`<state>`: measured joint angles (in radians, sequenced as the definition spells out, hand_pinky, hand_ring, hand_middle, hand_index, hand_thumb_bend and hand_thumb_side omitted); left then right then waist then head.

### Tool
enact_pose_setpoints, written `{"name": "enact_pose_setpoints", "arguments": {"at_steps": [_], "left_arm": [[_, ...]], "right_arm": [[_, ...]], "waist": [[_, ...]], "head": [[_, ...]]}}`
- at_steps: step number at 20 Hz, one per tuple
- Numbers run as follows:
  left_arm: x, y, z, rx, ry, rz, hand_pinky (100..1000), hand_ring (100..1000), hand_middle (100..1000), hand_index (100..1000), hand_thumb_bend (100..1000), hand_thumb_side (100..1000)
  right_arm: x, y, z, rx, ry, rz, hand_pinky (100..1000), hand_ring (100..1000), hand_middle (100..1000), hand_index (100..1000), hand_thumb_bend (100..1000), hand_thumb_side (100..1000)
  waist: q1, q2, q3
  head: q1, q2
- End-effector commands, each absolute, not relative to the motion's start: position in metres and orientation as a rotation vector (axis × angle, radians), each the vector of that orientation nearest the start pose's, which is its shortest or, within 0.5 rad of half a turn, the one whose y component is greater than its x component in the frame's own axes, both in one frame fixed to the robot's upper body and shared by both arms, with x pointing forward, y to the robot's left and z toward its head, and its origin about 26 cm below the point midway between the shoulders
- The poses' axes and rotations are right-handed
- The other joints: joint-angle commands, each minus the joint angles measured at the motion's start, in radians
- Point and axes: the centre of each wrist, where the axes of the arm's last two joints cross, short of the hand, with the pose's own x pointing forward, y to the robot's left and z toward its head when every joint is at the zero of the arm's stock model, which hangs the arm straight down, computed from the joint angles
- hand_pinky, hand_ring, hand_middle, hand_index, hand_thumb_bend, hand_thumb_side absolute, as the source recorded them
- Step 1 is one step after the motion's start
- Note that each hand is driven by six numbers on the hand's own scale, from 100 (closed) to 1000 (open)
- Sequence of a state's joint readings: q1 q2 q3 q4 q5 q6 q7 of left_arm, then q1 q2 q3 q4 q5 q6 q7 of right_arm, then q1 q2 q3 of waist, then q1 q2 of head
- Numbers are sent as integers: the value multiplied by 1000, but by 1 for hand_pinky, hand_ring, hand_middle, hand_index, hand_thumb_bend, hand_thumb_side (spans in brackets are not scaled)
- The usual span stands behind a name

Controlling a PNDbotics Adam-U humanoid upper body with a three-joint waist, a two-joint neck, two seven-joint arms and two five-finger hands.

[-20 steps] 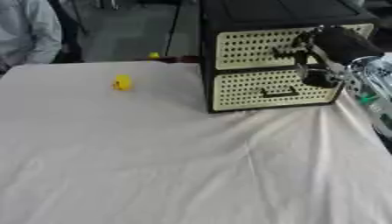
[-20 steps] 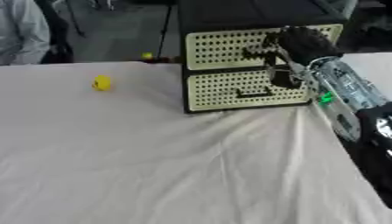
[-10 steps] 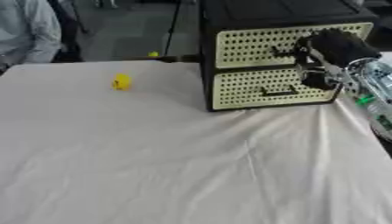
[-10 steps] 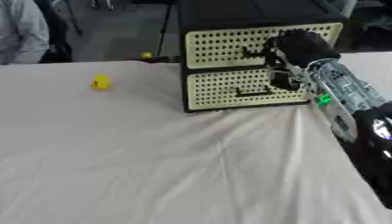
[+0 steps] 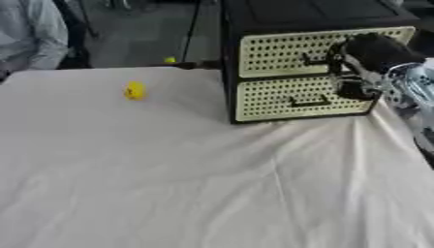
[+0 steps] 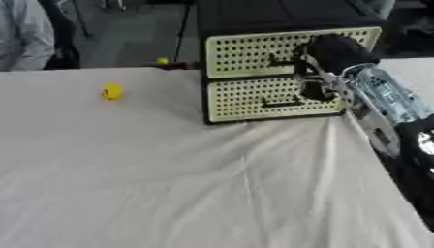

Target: Pick up objects from table and place into drawer.

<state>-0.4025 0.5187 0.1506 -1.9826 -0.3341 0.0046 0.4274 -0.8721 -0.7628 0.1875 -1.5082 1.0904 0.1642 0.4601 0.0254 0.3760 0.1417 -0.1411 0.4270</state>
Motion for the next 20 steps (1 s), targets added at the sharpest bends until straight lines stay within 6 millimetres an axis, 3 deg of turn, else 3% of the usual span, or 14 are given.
{"name": "enact_pose_setpoints", "arguments": {"at_steps": [1, 20], "left_arm": [[297, 313, 274, -1391, 3281, 124, 327, 370, 634, 927, 100, 1000], [297, 315, 275, -1401, 3272, 96, 326, 370, 633, 925, 100, 1000]], "right_arm": [[378, -295, 335, -1608, -1272, 1372, 100, 100, 178, 570, 100, 197], [294, -283, 329, -1676, -1220, 1506, 100, 100, 168, 595, 100, 202]], "waist": [[1, -19, -1], [0, -21, -15]], "head": [[5, -11], [26, -17]]}}
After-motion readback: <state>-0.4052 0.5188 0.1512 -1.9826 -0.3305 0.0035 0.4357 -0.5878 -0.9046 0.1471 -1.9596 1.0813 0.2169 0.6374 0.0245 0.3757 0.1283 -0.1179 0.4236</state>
